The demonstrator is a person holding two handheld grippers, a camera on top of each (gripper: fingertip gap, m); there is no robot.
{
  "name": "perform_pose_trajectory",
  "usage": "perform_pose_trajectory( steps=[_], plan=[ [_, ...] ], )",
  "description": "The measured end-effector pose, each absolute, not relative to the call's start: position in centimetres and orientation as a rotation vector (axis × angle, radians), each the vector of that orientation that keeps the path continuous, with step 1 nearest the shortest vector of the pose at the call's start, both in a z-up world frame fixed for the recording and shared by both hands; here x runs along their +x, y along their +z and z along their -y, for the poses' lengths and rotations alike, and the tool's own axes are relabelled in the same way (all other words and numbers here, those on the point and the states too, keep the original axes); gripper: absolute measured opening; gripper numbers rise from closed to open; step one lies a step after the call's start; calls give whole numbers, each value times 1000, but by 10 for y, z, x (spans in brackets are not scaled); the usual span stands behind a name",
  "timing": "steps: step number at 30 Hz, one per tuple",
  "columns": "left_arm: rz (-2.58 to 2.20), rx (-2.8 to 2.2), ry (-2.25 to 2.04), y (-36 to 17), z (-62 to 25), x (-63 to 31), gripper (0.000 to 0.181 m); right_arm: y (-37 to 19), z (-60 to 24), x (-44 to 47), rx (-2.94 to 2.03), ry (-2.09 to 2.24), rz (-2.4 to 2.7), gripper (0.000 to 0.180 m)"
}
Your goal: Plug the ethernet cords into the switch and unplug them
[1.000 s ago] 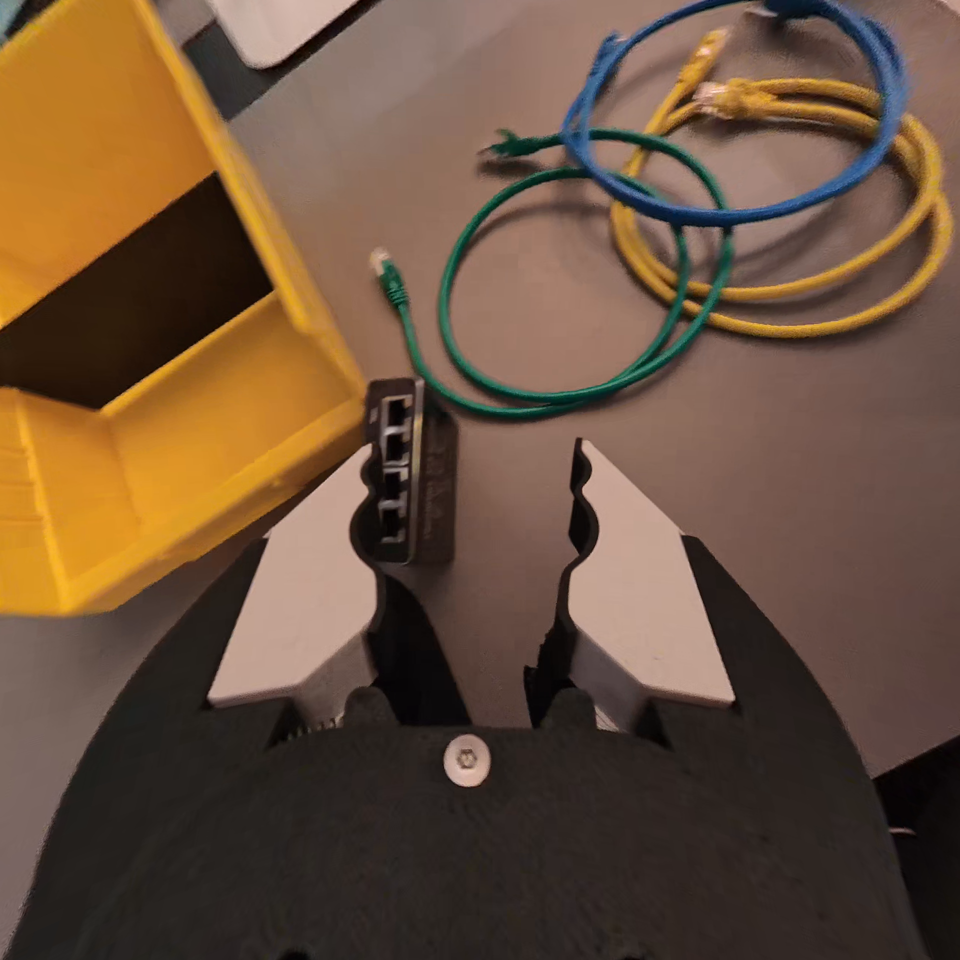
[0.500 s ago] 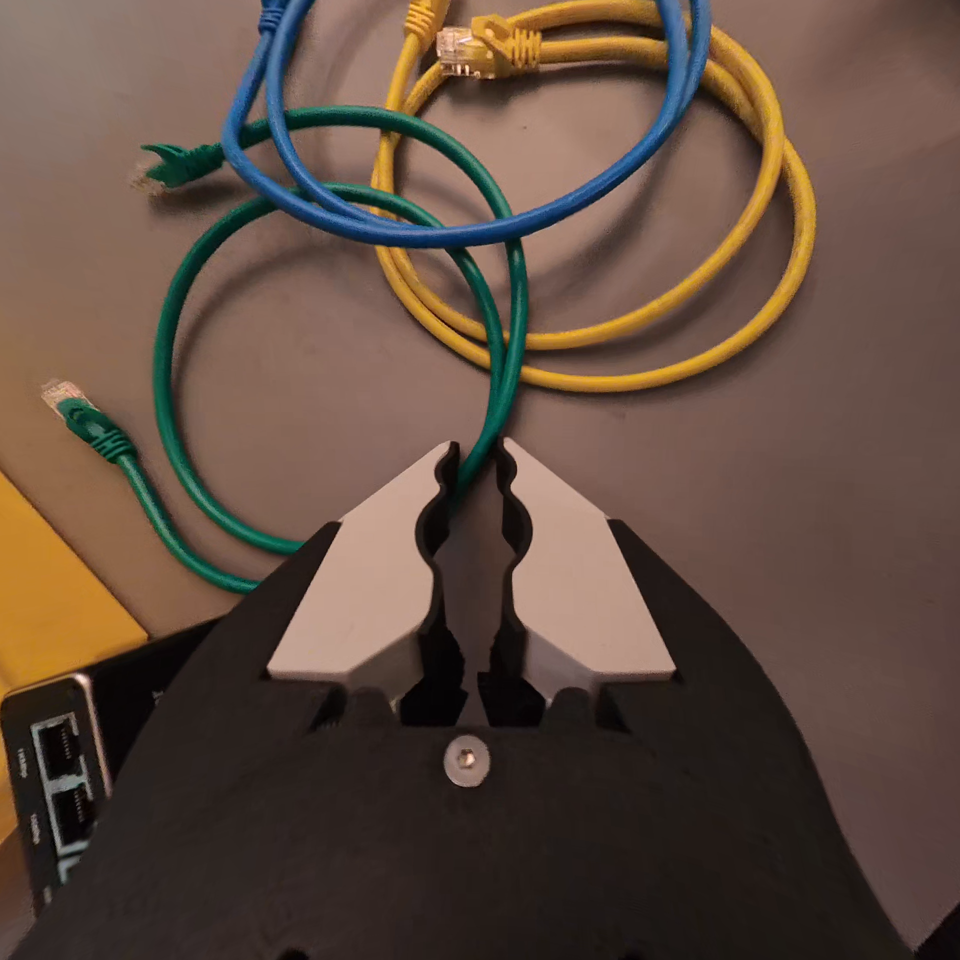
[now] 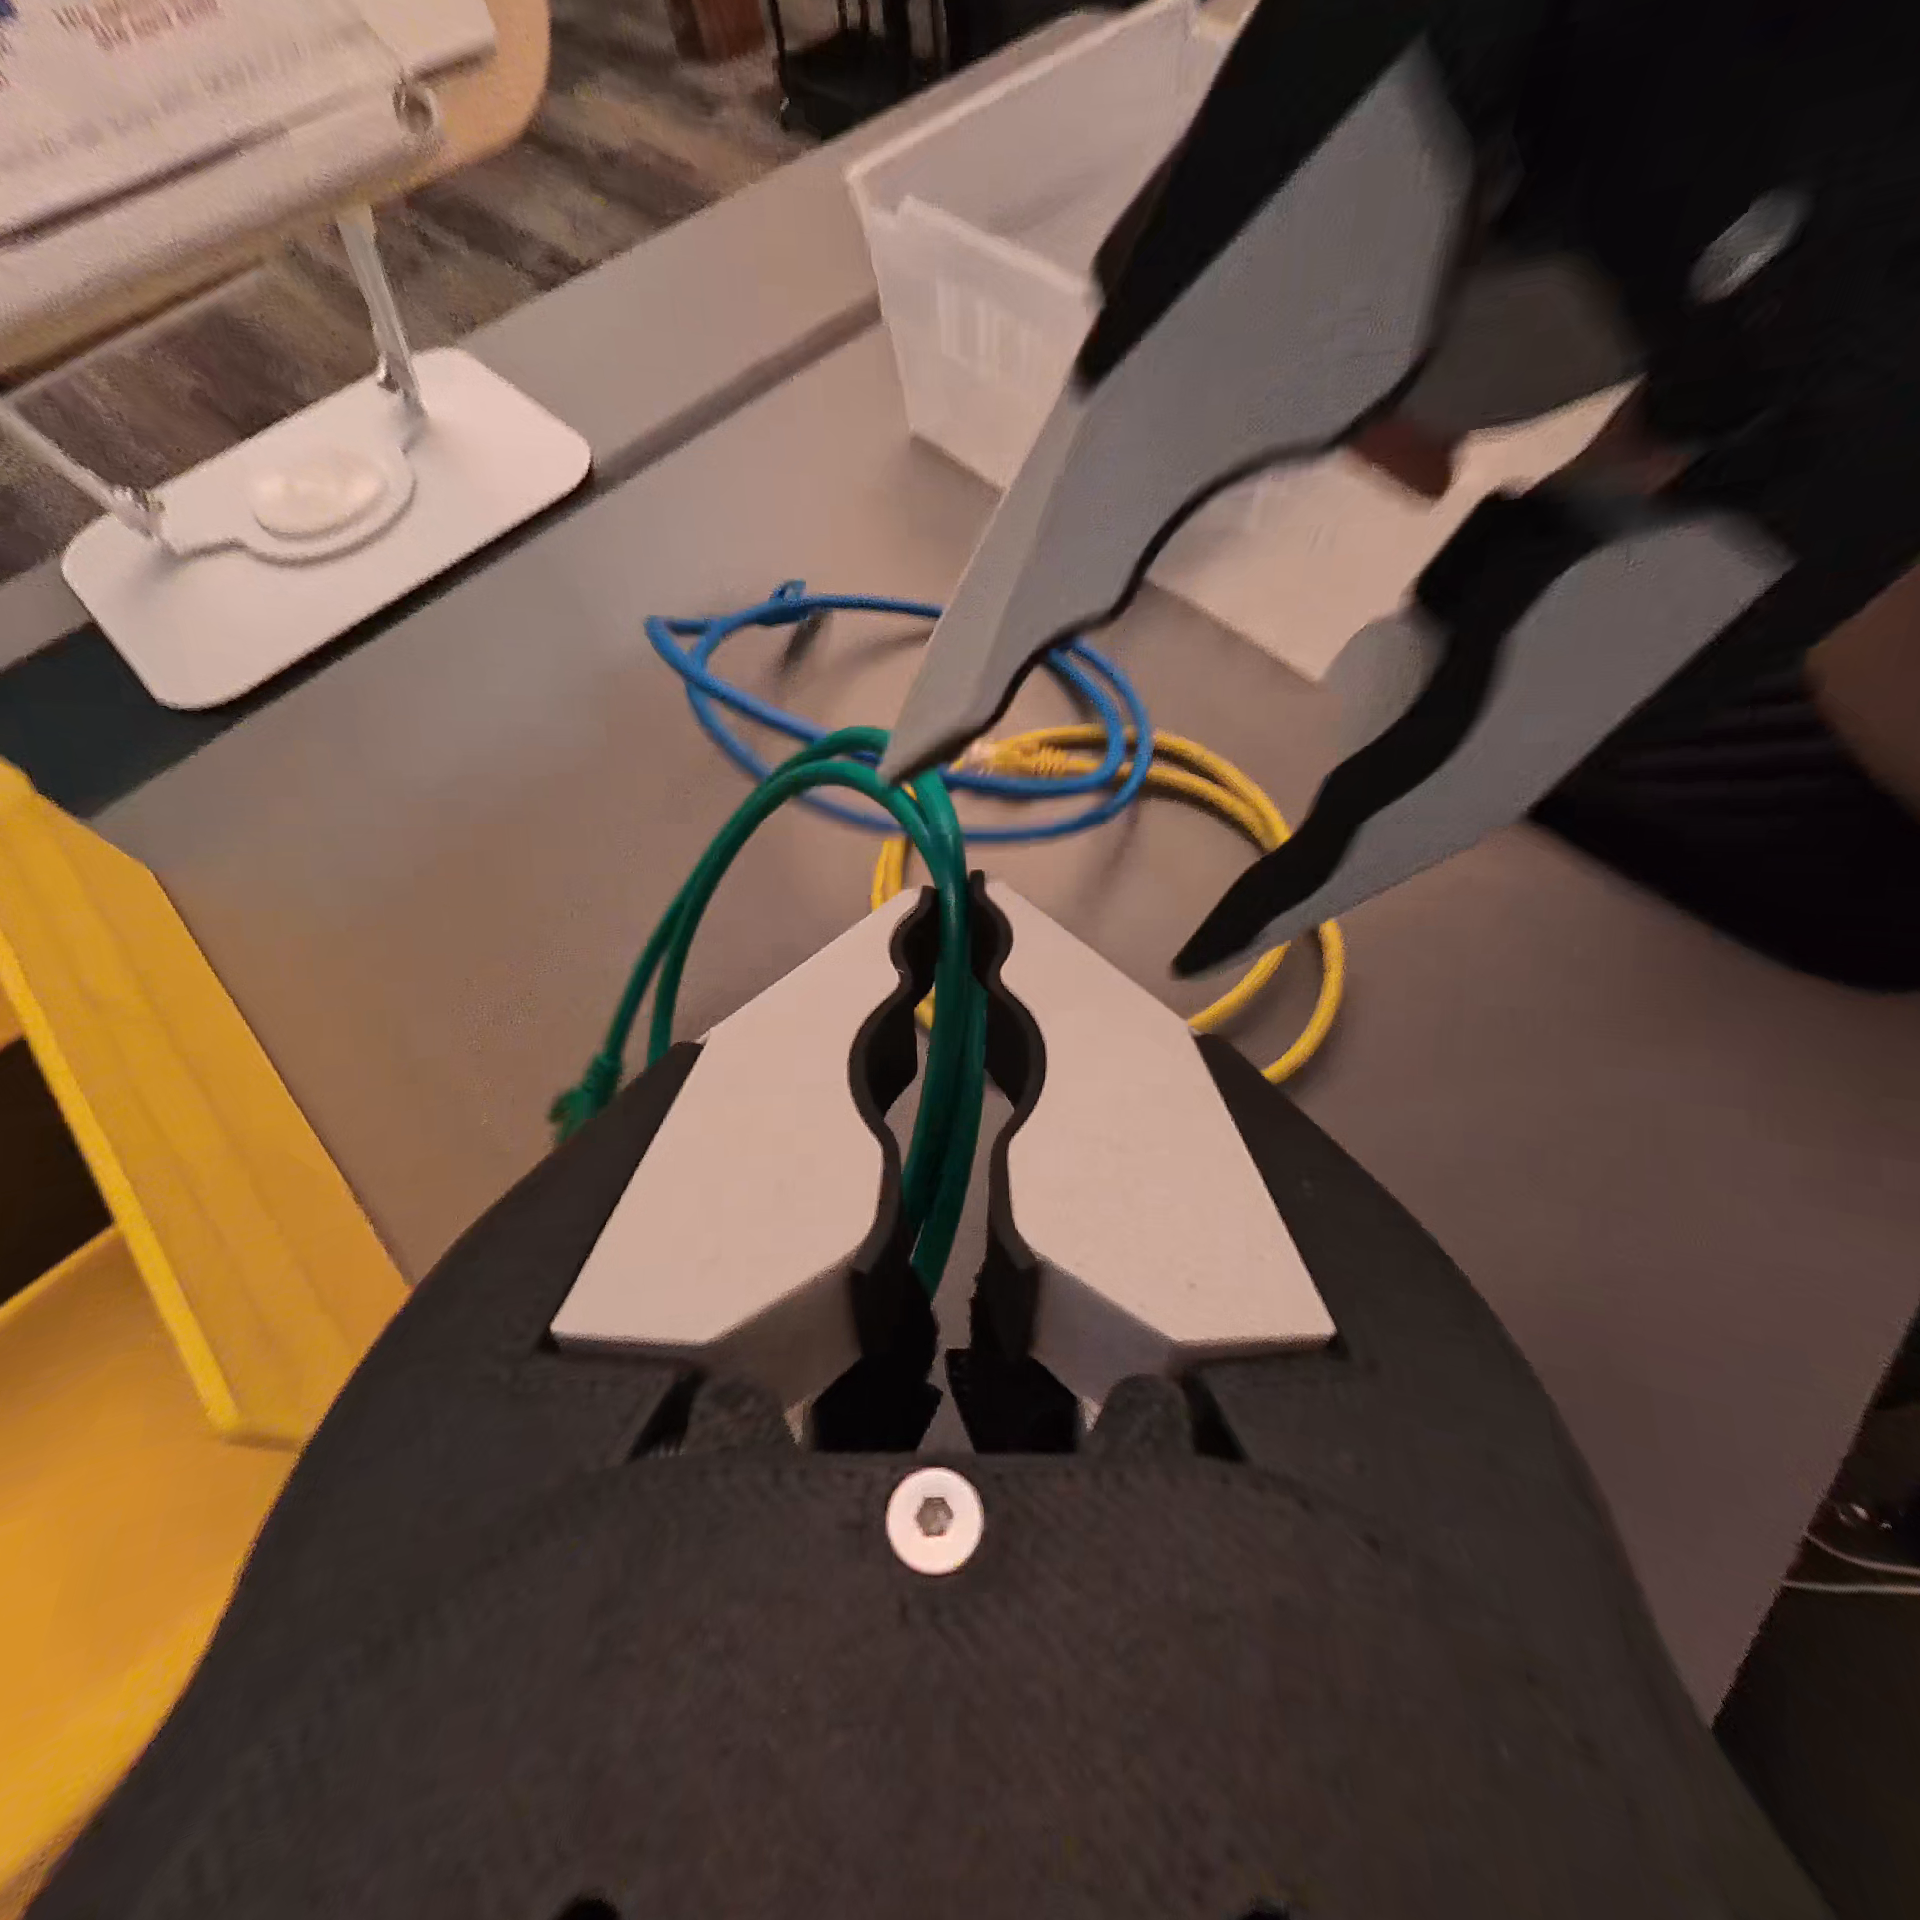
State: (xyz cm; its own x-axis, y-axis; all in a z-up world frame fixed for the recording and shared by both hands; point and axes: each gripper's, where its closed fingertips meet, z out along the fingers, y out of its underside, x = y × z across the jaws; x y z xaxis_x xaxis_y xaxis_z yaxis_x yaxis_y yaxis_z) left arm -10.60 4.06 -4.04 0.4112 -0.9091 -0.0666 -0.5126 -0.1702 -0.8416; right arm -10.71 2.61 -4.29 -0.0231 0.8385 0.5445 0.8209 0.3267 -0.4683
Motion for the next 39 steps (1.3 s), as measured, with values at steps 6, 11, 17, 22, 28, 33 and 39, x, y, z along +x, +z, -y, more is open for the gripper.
perform_pose_trajectory(
  steps=[6, 11, 17, 22, 28, 33, 39],
  plan=[
    [-1230, -1734, -737, -11, -25, -100, 8, -45, -52, -114, -1373, -79, 1756, 6],
    [-1061, -1703, -777, 11, -24, -137, 59, -11, -55, -96, -1372, -35, 1635, 3],
    [-937, -1721, -942, -9, -8, -172, 62, 39, -50, -74, -1324, 81, 1450, 3],
    [-941, -1718, -1047, -30, -2, -163, 66, 66, -34, -68, -1256, 145, 1395, 3],
    [-1027, -1671, -933, -38, -12, -146, 20, 77, -25, -68, -1217, 175, 1382, 3],
    [-1096, -1614, -598, -28, -22, -157, 18, 61, -35, -46, -1322, 152, 1389, 14],
    [-1150, -1505, 102, 7, -48, -186, 14, 75, -8, -46, -1369, 530, 1335, 44]
  ],
)
